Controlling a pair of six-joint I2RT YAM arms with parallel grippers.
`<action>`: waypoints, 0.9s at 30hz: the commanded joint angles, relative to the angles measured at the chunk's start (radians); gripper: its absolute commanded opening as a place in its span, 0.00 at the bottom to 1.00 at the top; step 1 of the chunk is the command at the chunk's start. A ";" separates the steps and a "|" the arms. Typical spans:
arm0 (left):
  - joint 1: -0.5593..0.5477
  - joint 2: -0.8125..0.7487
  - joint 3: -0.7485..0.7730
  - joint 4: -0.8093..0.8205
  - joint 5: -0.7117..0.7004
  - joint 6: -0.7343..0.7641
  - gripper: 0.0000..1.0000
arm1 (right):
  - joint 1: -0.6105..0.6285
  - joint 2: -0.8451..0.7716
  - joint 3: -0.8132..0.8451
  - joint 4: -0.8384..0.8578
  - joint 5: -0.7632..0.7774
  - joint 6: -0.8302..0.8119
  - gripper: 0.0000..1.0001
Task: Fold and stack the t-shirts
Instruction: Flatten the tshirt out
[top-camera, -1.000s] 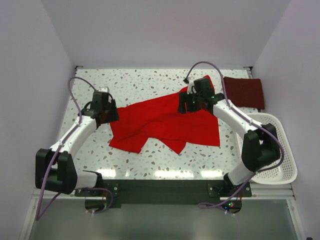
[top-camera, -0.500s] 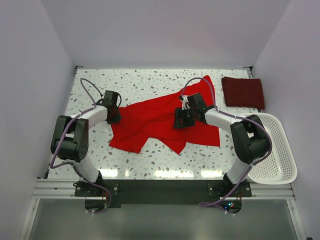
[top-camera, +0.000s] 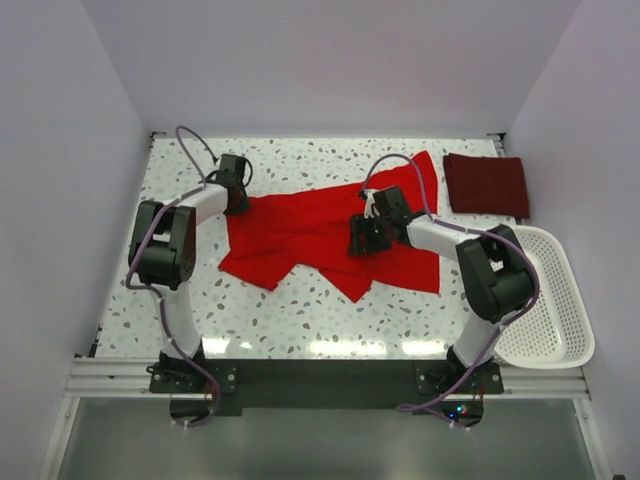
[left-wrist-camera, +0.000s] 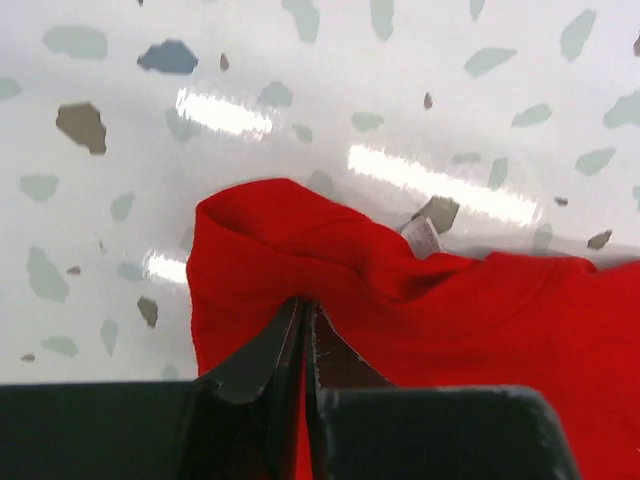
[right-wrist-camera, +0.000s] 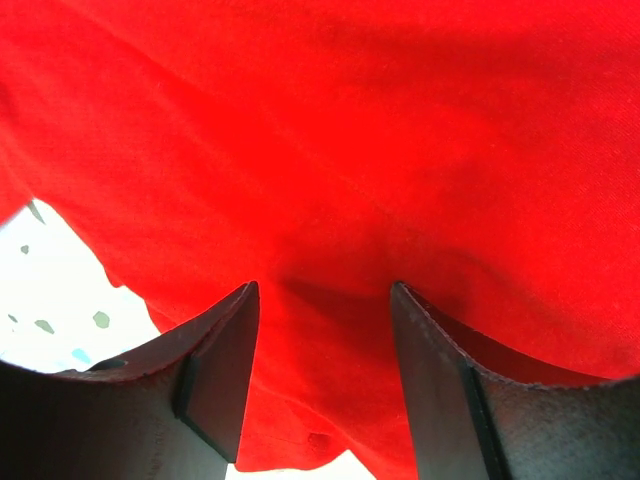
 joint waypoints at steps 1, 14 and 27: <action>0.005 0.043 0.088 0.062 -0.026 0.070 0.14 | -0.001 -0.025 0.032 -0.030 0.075 -0.047 0.60; 0.035 -0.518 -0.056 -0.113 -0.023 0.030 0.86 | 0.380 -0.086 0.138 -0.046 0.150 -0.231 0.64; 0.158 -0.910 -0.532 -0.129 -0.072 0.012 1.00 | 0.647 0.228 0.501 -0.058 0.186 -0.372 0.63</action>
